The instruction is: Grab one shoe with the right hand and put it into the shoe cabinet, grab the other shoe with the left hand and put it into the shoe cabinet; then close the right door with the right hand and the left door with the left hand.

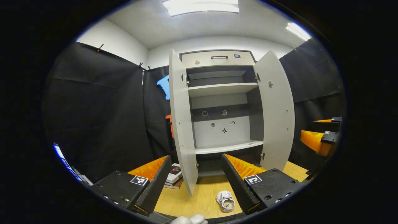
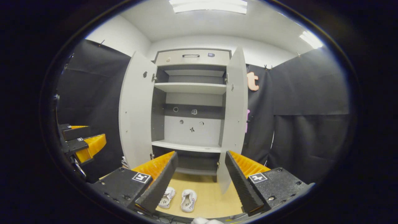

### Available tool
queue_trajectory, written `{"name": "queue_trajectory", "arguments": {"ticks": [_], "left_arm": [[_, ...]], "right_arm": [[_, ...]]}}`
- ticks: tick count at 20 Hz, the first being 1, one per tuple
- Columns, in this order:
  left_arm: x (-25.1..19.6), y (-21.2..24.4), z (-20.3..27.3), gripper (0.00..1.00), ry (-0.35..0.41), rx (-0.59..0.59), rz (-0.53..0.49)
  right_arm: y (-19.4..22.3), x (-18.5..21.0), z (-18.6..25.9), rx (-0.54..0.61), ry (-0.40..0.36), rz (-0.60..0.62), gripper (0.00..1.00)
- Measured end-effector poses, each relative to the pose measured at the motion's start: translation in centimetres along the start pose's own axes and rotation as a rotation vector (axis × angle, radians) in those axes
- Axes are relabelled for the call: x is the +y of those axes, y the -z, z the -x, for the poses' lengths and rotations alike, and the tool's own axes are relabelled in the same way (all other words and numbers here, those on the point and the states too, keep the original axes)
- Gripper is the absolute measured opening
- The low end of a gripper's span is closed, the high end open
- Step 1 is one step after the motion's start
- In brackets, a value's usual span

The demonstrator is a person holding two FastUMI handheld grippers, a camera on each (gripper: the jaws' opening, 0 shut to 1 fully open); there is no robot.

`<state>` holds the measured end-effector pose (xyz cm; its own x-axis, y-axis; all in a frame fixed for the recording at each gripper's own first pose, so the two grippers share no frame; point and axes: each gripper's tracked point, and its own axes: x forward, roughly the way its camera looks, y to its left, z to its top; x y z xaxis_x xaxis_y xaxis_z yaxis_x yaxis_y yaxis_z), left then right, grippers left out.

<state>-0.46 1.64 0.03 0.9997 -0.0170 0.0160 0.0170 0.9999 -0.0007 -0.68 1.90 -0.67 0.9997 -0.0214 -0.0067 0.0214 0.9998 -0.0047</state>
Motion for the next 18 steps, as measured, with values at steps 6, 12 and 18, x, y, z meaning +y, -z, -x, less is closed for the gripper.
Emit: {"name": "queue_trajectory", "arguments": {"ticks": [6, 12, 18], "left_arm": [[1.0, 0.7, 0.1, 0.96, 0.014, 0.002, -0.008], [2.0, 2.1, 0.4, 0.96, 0.028, 0.023, -0.015], [2.3, 3.4, 0.2, 0.96, 0.008, 0.049, -0.017]], "right_arm": [[4.5, 1.6, -0.6, 0.08, 0.001, 0.009, 0.99], [15.1, 4.0, -0.9, 0.256, -0.008, 0.031, 0.97], [28.9, 6.8, -3.9, 0.523, -0.074, -0.019, 0.94]]}}
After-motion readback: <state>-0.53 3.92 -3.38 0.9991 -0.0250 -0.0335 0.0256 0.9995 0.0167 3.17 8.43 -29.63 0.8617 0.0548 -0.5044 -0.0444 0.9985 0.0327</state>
